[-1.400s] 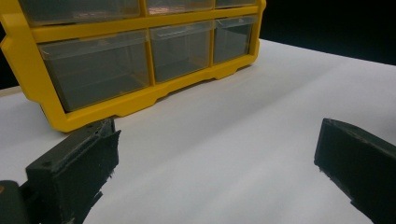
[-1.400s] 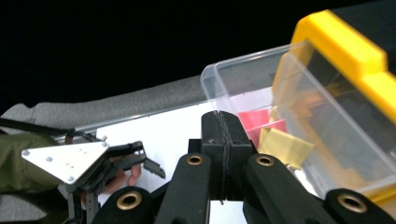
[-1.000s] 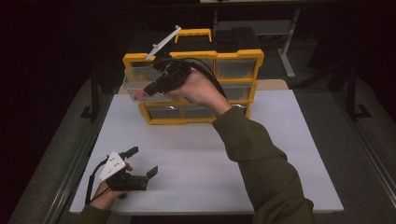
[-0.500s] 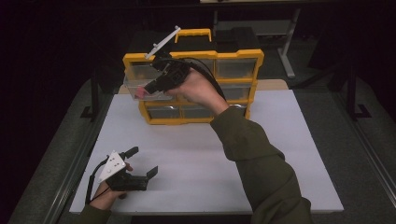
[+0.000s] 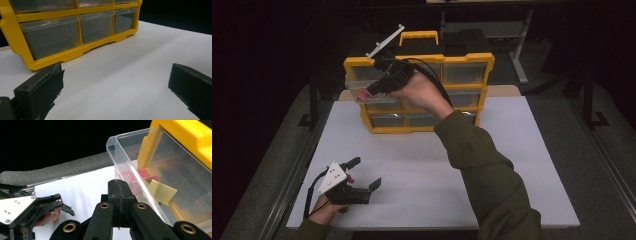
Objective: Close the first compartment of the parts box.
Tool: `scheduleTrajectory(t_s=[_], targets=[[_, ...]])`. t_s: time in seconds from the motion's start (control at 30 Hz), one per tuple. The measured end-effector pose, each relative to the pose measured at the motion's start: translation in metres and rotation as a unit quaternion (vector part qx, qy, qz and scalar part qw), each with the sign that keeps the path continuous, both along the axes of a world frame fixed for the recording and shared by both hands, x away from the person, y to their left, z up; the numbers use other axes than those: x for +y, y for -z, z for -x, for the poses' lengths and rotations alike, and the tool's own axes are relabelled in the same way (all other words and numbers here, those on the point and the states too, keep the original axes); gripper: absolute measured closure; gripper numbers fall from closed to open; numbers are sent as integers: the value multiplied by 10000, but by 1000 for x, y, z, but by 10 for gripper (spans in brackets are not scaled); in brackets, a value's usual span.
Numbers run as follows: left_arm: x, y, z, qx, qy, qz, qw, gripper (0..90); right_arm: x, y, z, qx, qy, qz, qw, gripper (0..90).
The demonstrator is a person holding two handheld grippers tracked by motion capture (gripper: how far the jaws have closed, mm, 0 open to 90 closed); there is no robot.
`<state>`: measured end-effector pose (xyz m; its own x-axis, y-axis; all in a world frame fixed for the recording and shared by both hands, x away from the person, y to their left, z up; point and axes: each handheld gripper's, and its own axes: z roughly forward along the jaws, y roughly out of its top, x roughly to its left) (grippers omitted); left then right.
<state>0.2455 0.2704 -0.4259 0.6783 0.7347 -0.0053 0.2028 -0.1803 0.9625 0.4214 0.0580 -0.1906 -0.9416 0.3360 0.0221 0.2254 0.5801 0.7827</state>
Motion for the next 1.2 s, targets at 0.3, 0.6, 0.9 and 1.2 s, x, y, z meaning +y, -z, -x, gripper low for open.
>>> scheduleTrajectory(t_s=[0.3, 0.6, 0.9, 1.2], targets=[[0, 0, 0, -17, -1, 46, 10000, 0, -1, 0, -10, 24, 224, -46, 9997, 893], [1, 0, 1, 5, -25, 65, 10000, 0, 1, 3, -21, -6, 420, -175, 9990, 894], [1, 0, 0, 2, -29, 79, 10000, 0, 2, 3, -30, -47, 584, -224, 9980, 893], [2, 0, 0, -32, -21, 36, 10000, 0, 3, 4, -37, -132, 755, -234, 9968, 894]])
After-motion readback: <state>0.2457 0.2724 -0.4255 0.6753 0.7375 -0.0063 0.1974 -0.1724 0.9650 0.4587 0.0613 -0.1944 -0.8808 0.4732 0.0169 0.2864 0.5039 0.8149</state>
